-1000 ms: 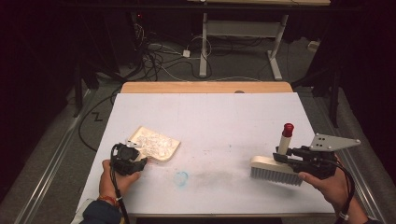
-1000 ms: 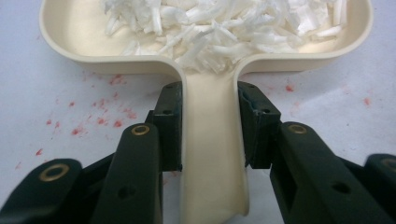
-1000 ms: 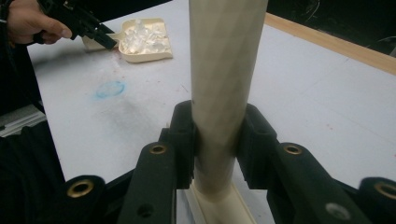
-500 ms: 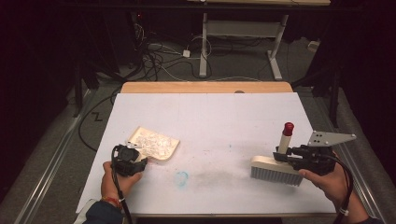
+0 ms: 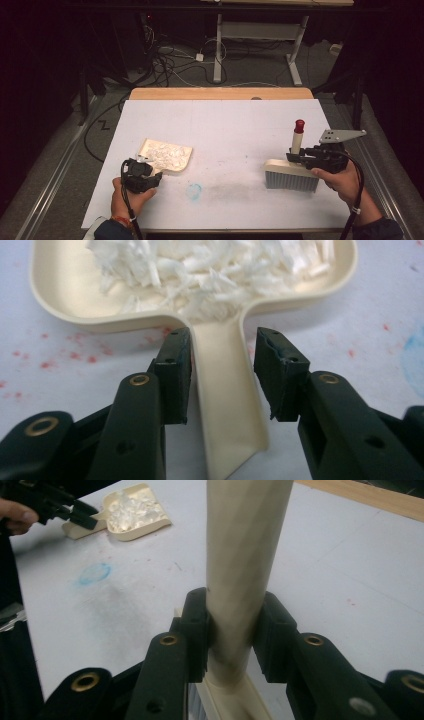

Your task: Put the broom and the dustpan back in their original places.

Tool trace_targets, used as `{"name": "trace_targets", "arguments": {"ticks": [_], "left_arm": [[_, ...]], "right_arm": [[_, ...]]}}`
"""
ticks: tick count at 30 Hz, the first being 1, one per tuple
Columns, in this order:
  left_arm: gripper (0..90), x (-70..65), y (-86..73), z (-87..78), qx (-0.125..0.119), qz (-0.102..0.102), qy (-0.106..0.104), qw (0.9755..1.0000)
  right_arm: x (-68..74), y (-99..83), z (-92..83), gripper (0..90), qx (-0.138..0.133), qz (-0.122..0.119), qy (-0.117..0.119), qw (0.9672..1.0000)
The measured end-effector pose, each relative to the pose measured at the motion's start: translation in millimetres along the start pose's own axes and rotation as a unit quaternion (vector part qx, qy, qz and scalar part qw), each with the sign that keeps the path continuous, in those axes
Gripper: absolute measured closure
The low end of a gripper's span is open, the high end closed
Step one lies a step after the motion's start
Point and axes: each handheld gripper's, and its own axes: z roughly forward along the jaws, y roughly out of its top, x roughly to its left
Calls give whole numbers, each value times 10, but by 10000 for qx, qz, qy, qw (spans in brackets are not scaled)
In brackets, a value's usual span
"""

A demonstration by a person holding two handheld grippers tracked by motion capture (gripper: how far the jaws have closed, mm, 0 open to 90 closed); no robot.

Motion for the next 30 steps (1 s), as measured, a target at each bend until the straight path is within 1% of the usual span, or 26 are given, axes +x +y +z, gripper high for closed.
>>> {"name": "trace_targets", "arguments": {"ticks": [2,4,6,7,8,10,12,13,14,15,16,17,18,20,21,22,24,25,26,28,29,30], "left_arm": [[561,-25,-24,-3,25,0,-90,10000],[543,-62,-36,-17,42,77,-96,9999],[523,-88,-42,-28,56,179,-46,9998],[513,-95,-45,-35,-11,223,-42,9997],[487,-93,-46,-50,-66,312,-21,9995],[442,-93,-55,-96,-295,424,-11,9987],[393,-95,-66,-160,-632,588,-122,9962],[367,-103,-72,-195,-831,723,-106,9939],[339,-121,-82,-228,-1042,834,-38,9910],[301,-143,-91,-254,-1212,920,47,9883],[272,-159,-98,-275,-1337,1035,74,9856],[267,-176,-107,-290,-1459,1128,86,9828],[255,-191,-111,-297,-1543,1189,97,9808],[234,-213,-115,-301,-1635,1301,102,9779],[232,-222,-118,-302,-1678,1347,117,9765],[227,-226,-120,-301,-1703,1389,93,9755],[218,-235,-123,-298,-1758,1461,132,9734],[217,-238,-123,-296,-1775,1507,143,9724],[216,-238,-123,-295,-1776,1530,125,9721],[205,-239,-126,-295,-1810,1575,135,9707],[204,-240,-127,-294,-1808,1591,149,9705],[203,-239,-127,-290,-1810,1609,148,9701]], "right_arm": [[-32,20,50,703,-2,36,-71,10000],[-66,41,112,693,1,83,-176,9998],[-109,55,169,683,-1,158,-288,9995],[-133,59,196,678,-9,191,-354,9992],[-153,61,217,675,-7,230,-409,9989],[-188,64,246,660,-25,257,-514,9983],[-217,72,254,629,-129,349,-781,9963],[-240,78,254,620,-178,390,-864,9953],[-258,85,249,609,-249,417,-949,9943],[-276,94,240,598,-364,402,-1089,9926],[-288,104,227,592,-466,436,-1197,9908],[-293,115,217,588,-550,474,-1226,9898],[-296,125,214,574,-586,431,-1269,9892],[-283,139,215,568,-631,354,-1469,9865],[-275,142,215,564,-686,298,-1475,9862],[-256,145,210,548,-721,246,-1533,9852],[-219,153,200,542,-777,64,-1750,9815],[-200,156,193,536,-809,40,-1758,9811],[-178,158,185,518,-894,-6,-1785,9799],[-143,161,173,506,-955,-66,-1846,9781],[-127,164,170,491,-989,-123,-1858,9775],[-110,164,164,480,-1014,-163,-1917,9761]]}}
